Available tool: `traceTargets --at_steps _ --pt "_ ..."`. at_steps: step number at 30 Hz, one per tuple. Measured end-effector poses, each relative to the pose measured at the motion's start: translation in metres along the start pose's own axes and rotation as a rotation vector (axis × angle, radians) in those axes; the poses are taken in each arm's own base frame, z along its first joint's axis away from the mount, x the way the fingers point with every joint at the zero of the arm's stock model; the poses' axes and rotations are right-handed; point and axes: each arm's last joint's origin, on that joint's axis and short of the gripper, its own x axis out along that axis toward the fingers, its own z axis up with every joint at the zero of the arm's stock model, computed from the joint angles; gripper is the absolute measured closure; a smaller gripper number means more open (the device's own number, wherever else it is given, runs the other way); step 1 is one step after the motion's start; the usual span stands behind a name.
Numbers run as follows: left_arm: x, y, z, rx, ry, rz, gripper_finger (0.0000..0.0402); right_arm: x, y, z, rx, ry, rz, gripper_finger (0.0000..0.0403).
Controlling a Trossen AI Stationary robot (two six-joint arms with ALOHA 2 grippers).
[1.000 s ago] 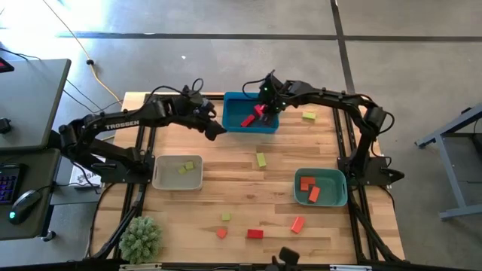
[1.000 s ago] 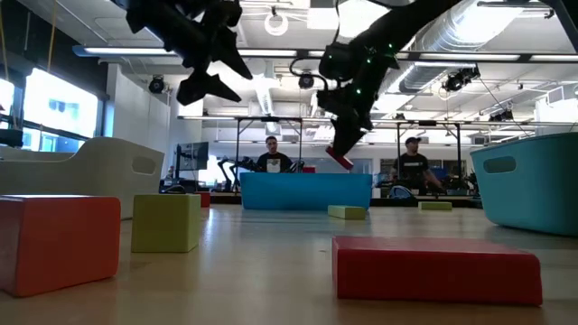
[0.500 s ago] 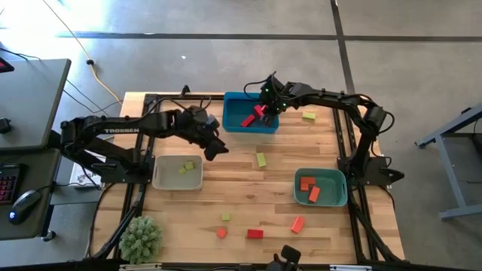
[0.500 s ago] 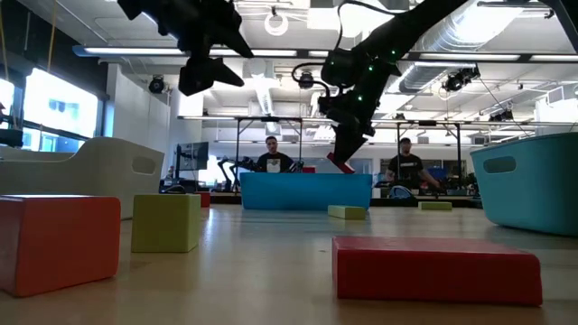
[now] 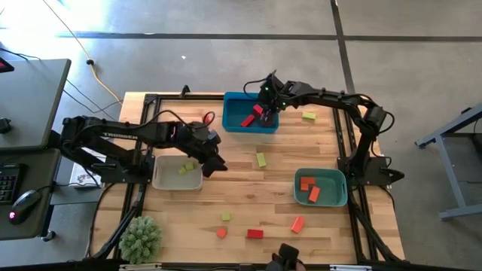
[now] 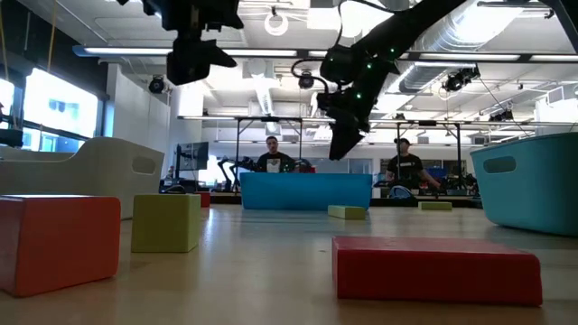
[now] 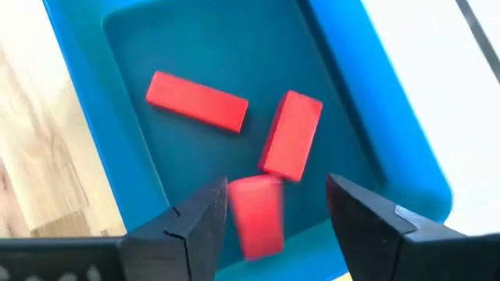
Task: Sort & place blocks by color
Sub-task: Put the bottom green block into the white bin
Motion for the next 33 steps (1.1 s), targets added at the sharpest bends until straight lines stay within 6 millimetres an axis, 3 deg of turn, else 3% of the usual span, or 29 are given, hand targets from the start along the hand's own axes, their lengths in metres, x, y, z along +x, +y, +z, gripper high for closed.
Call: traceTargets --at_steps 8,17,23,33 --pt "0.004 -0.013 -0.011 0.012 0.036 -0.024 0.019 -0.023 -0.004 0.02 0.031 -0.032 -0.006 0.0197" --pt "0.005 -0.016 -0.034 0.025 0.18 0.044 0.0171 -0.066 -0.009 0.039 0.171 0.018 -0.03 0.0197" --pt "0.007 -0.025 -0.048 0.083 0.175 0.121 0.0164 -0.092 -0.007 0.05 0.24 0.007 -0.026 0.0197" --pt "0.019 -0.049 -0.079 0.233 0.14 0.196 0.0168 -0.102 0.014 0.052 0.303 0.05 0.002 0.0197"
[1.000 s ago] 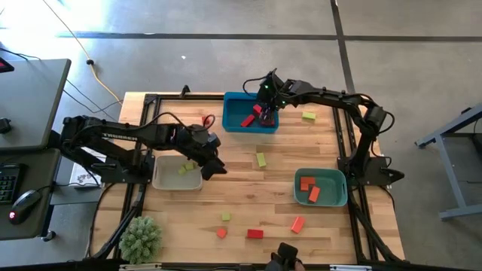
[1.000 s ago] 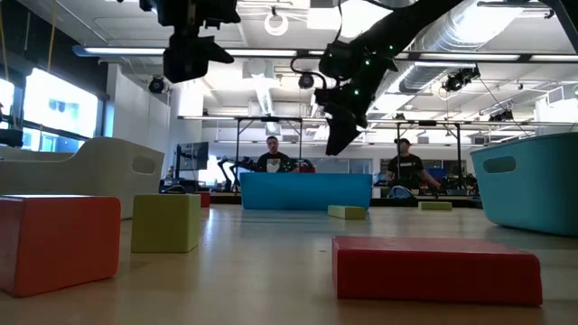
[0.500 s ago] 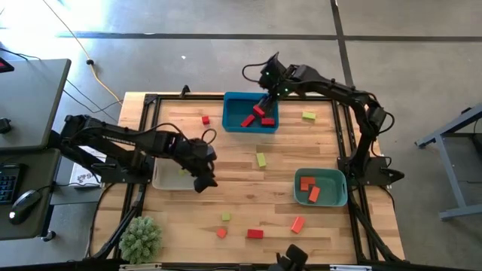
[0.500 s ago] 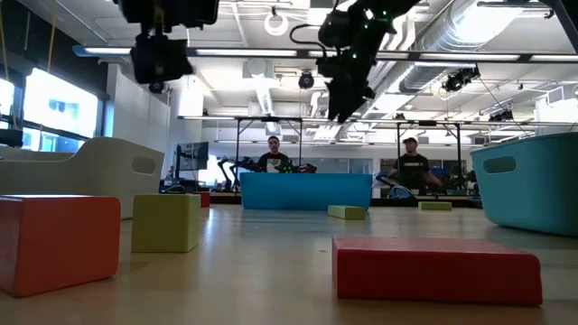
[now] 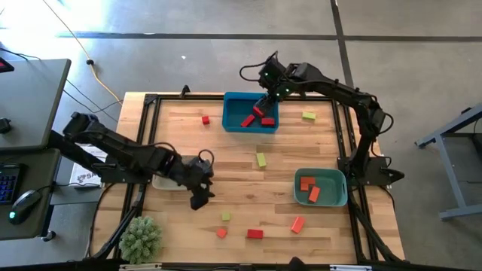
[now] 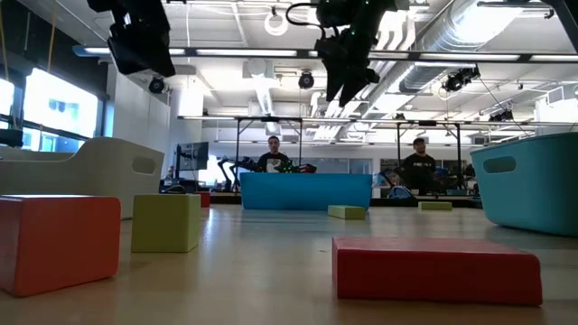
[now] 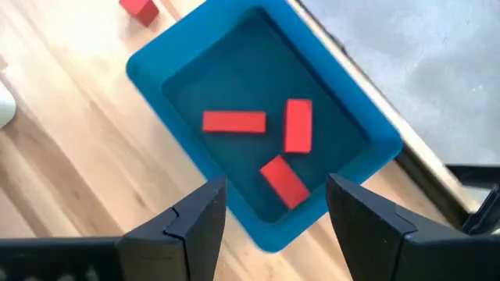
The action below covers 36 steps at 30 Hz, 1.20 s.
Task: Sort & place blocks by color
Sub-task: Put the bottom green block into the white bin
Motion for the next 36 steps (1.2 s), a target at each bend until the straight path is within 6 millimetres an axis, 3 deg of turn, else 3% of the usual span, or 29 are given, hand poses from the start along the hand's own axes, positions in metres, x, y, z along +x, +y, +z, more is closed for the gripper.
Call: traceTargets --at_steps 11,20,36 --pt "0.05 -0.024 -0.02 0.178 0.021 0.06 0.0169 -0.002 0.031 -0.008 -0.044 0.001 -0.037 0.0197" --pt "0.087 -0.035 -0.035 0.238 0.03 0.073 0.0169 -0.003 0.04 -0.011 -0.05 -0.003 -0.055 0.0197" --pt "0.12 -0.048 -0.06 0.31 0.029 0.085 0.0169 -0.003 0.04 -0.011 -0.02 -0.003 -0.056 0.0197"
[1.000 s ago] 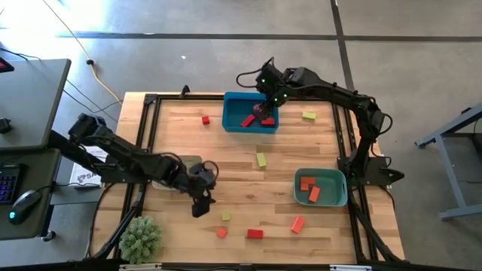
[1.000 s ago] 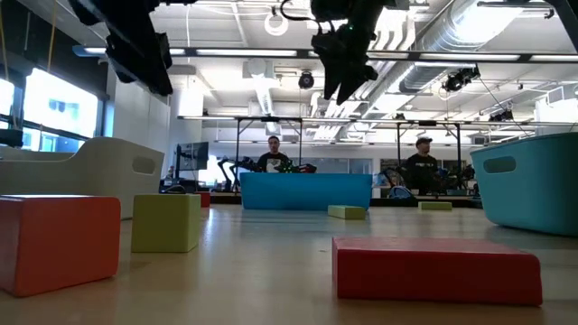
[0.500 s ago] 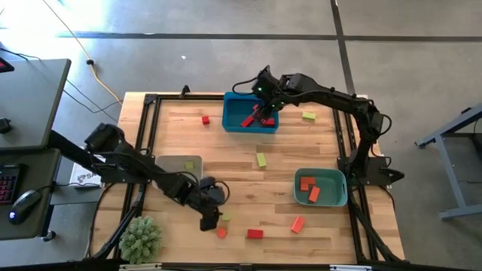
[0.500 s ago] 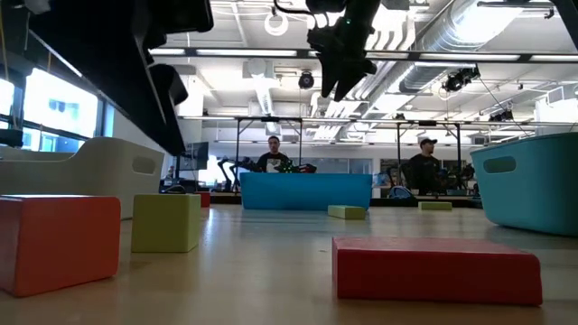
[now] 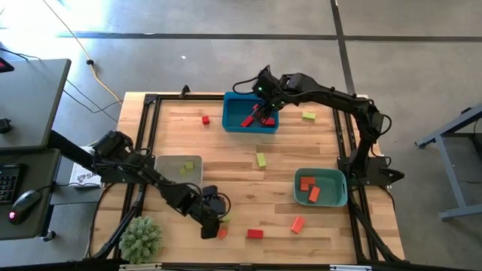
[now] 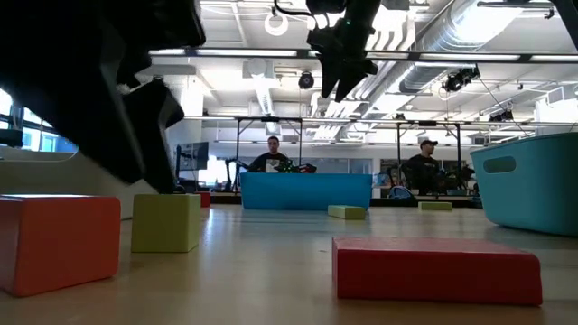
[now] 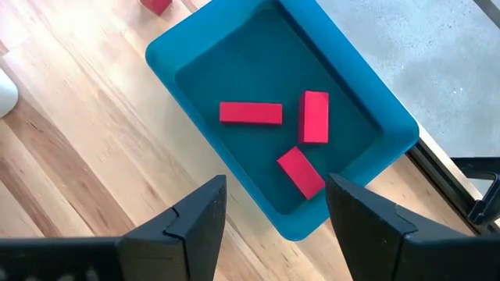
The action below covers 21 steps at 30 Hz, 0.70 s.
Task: Sort & place blocks by color
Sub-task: Put the bottom green block into the white bin
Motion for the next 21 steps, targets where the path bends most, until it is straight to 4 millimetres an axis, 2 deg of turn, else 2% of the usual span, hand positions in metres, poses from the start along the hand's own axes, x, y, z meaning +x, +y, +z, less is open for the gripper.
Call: traceTargets --at_steps 14,21 --pt "0.022 -0.003 -0.004 0.004 -0.028 0.002 0.017 0.0 -0.001 0.0 0.011 -0.005 -0.022 0.0197" --pt "0.029 -0.001 -0.009 -0.007 -0.007 0.036 0.0203 0.0 -0.001 -0.001 0.024 0.006 -0.028 0.0197"
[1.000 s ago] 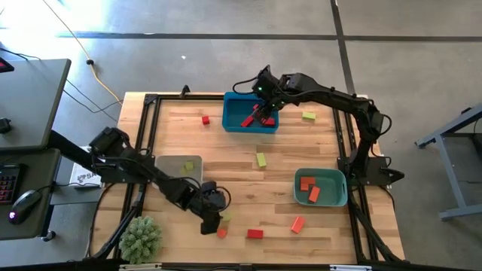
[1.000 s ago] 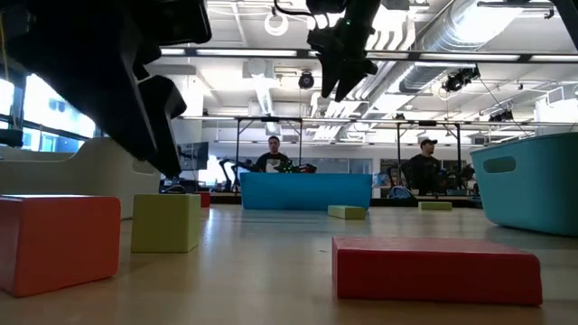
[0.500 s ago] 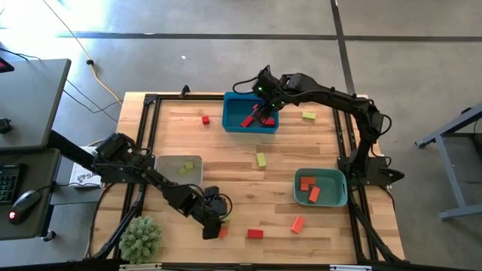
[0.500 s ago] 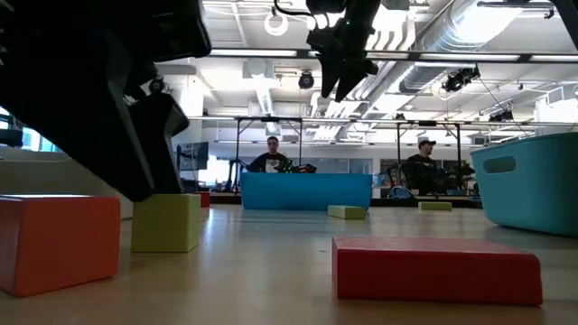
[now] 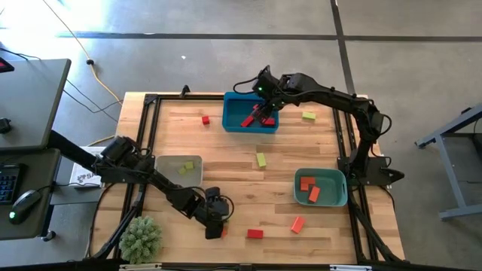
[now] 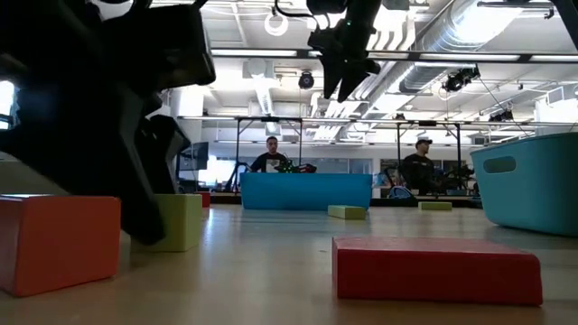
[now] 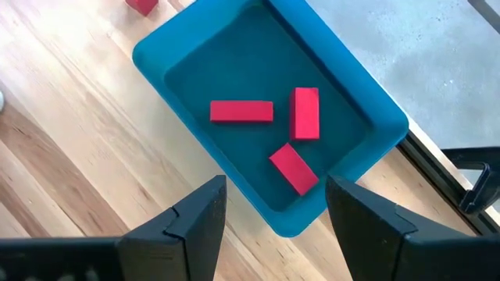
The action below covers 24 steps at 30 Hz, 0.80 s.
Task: Sort & place blocks by color
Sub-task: Put the bottom green block into the white bin
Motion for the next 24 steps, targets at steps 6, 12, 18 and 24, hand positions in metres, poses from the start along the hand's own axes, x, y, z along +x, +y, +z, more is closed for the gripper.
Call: traceTargets --at_steps 6,12,18,24 --pt "0.001 0.001 0.002 0.002 -0.001 -0.015 0.0278 0.0 -0.001 -0.002 -0.031 0.02 -0.006 0.0197" --pt "0.003 0.01 0.009 -0.032 0.024 -0.06 0.0297 0.0 -0.002 -0.003 -0.091 0.029 -0.012 0.0197" --pt "0.002 0.031 0.022 -0.087 0.019 -0.021 0.0297 0.002 -0.014 -0.003 -0.129 0.048 -0.103 0.0197" --pt "-0.01 0.057 0.043 -0.155 -0.038 0.005 0.0297 0.004 -0.037 -0.001 -0.199 0.077 -0.23 0.0197"
